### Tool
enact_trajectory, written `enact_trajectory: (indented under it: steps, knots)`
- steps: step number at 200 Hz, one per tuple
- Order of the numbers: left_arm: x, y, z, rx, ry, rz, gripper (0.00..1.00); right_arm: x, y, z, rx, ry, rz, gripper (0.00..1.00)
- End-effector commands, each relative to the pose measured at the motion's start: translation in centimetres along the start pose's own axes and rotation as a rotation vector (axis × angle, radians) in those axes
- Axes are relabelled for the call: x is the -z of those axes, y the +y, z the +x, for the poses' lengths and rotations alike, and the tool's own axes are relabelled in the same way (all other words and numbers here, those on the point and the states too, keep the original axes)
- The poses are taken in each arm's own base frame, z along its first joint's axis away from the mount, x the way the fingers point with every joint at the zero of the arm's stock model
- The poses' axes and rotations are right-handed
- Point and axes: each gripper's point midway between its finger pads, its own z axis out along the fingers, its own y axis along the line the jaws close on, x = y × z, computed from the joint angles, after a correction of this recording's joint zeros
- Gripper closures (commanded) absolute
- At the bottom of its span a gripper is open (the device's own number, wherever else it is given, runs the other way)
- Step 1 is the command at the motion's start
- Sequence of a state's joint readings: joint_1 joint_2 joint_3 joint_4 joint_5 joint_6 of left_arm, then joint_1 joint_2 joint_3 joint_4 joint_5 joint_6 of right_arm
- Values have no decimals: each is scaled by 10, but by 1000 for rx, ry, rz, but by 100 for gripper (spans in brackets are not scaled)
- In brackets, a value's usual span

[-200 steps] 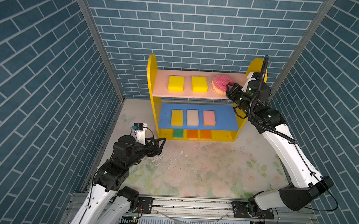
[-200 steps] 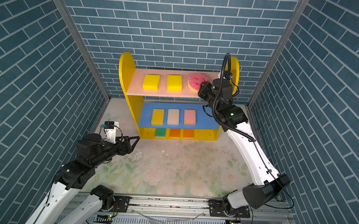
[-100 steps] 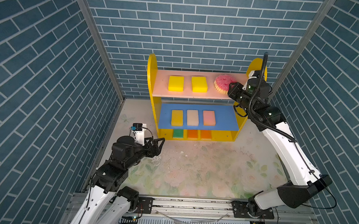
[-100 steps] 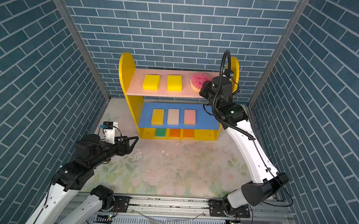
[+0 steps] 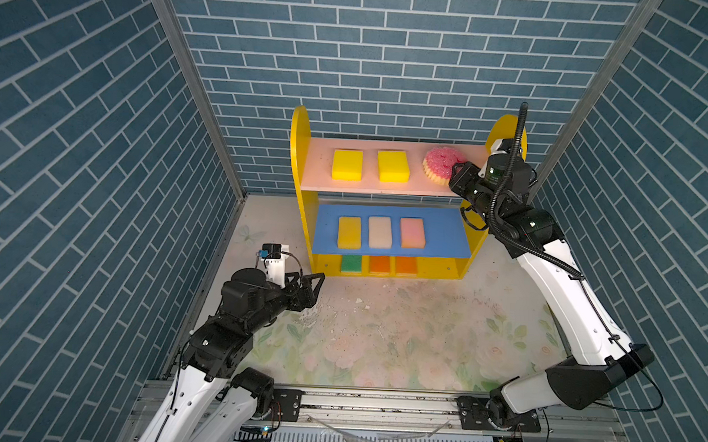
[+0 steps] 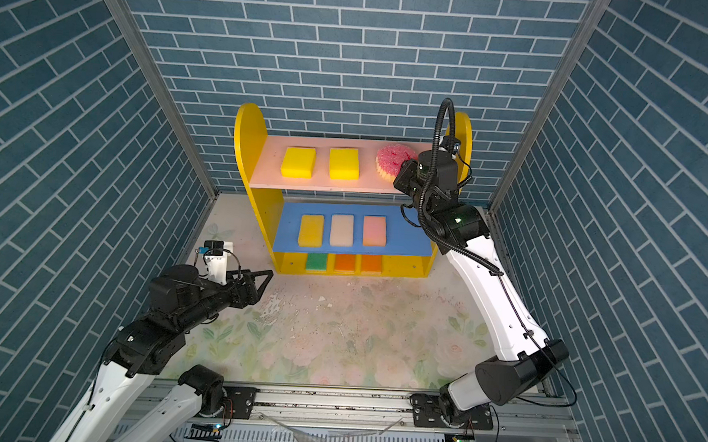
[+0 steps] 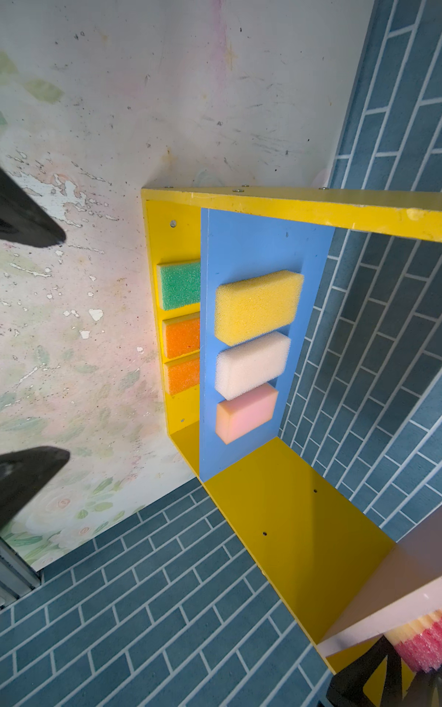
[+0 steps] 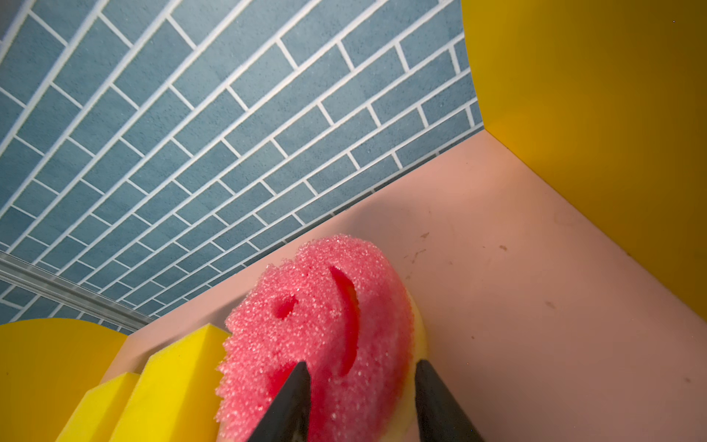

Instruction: Place and organize the cleaning sponges onto the shelf

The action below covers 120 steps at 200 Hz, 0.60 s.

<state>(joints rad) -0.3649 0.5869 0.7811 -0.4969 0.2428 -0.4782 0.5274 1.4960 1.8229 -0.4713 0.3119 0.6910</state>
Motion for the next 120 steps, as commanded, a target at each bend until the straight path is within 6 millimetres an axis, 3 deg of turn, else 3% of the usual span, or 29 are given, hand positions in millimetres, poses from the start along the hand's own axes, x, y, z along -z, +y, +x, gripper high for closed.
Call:
enact_trajectory:
  steps: [1,45,95,120]
  knots:
    - [4,-1,-6,-17,-24,-5,17,8,-8,-7,30,-8,40,55]
    - [7,0,-6,-22,-26,-13,17,16,-1,-11,23,-1,3,43]
    - [5,0,-6,-13,-25,-9,17,24,5,-15,16,7,-27,42]
    - [4,0,-6,-12,-25,-7,17,26,8,-17,17,5,-39,37]
